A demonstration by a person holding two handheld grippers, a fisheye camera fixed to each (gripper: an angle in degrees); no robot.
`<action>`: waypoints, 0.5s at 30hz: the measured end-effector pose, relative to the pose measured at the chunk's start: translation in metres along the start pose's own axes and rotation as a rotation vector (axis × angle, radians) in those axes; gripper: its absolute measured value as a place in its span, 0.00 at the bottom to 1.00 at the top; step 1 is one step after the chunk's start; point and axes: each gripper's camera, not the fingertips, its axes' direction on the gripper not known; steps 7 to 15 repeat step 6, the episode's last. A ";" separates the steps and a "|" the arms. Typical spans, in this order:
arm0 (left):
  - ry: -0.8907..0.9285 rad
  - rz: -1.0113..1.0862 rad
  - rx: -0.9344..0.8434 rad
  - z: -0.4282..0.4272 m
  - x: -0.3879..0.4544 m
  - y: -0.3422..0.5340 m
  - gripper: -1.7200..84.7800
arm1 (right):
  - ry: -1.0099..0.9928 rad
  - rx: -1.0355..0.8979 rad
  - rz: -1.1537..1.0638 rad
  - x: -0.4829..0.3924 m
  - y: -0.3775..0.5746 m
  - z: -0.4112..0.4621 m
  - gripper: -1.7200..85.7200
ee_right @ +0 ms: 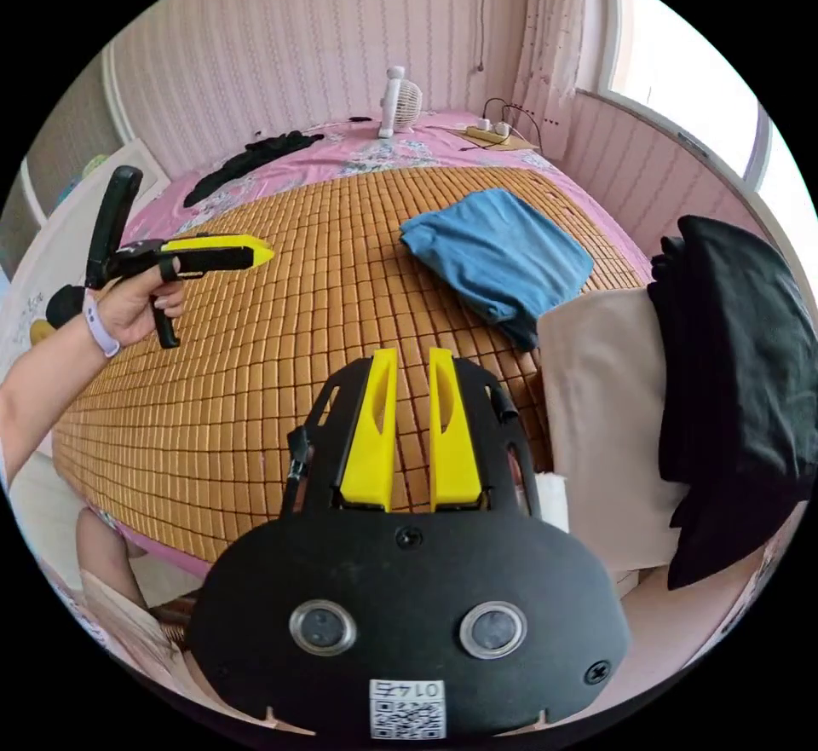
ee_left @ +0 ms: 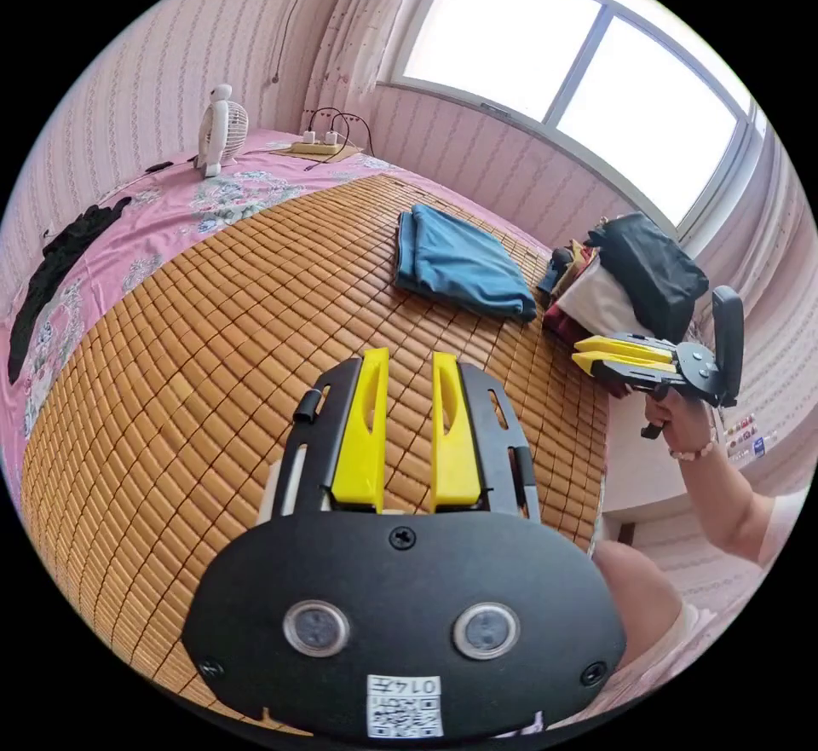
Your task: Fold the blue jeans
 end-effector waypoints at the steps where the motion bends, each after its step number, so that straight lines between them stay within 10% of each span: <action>1: -0.023 0.001 -0.015 -0.022 -0.004 0.028 0.11 | -0.029 -0.015 -0.077 -0.031 0.017 0.001 0.09; 6: -0.131 -0.027 -0.023 -0.146 -0.030 0.177 0.11 | -0.046 -0.030 -0.319 -0.147 0.063 0.007 0.09; 15: -0.131 -0.027 -0.023 -0.146 -0.030 0.177 0.11 | -0.046 -0.030 -0.319 -0.147 0.063 0.007 0.09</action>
